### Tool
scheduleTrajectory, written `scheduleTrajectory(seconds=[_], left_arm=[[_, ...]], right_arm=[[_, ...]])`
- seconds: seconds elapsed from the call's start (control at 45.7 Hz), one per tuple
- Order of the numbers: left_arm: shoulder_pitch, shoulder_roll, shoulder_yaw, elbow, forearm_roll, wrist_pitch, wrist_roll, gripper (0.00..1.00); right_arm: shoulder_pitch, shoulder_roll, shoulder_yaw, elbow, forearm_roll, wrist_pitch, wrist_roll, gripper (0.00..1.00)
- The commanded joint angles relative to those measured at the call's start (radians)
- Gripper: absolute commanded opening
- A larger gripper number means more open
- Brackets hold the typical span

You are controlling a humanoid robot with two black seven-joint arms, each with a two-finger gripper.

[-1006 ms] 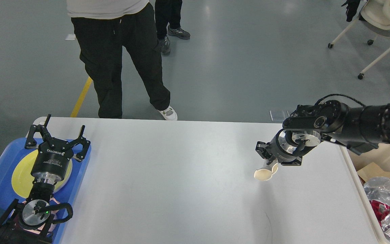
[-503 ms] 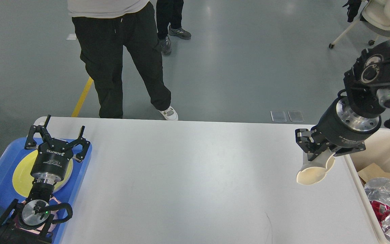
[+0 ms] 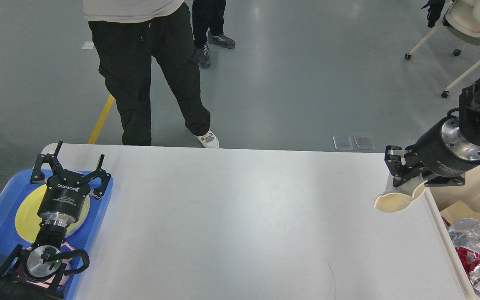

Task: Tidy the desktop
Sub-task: 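Lift the paper cup and carry it into the white bin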

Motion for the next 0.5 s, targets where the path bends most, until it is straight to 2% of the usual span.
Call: scheduleTrajectory(seconds=[0.0, 0.109, 0.219, 0.394, 0.481], left_arm=[[0.0, 0.0, 0.0, -0.001, 0.0, 0.0, 0.001, 0.96], [0.0, 0.0, 0.0, 0.0, 0.0, 0.0, 0.001, 0.96], [0.0, 0.0, 0.0, -0.001, 0.0, 0.0, -0.001, 0.96], [0.0, 0.0, 0.0, -0.001, 0.0, 0.0, 0.001, 0.96], [0.0, 0.0, 0.0, -0.001, 0.0, 0.0, 0.001, 0.96]], right_arm=[[-0.143, -0.102, -0.042, -0.144, -0.025, -0.007, -0.003, 0.0], [-0.344, -0.23, -0.025, -0.368, -0.038, -0.027, -0.003, 0.0], [-0.625, -0.274, 0.085, -0.595, -0.038, -0.089, -0.001, 0.0], [-1.102, -0.254, 0.288, -0.967, -0.039, -0.216, 0.002, 0.0], [-1.314, -0.167, 0.366, -1.188, -0.038, -0.242, 0.002, 0.0]])
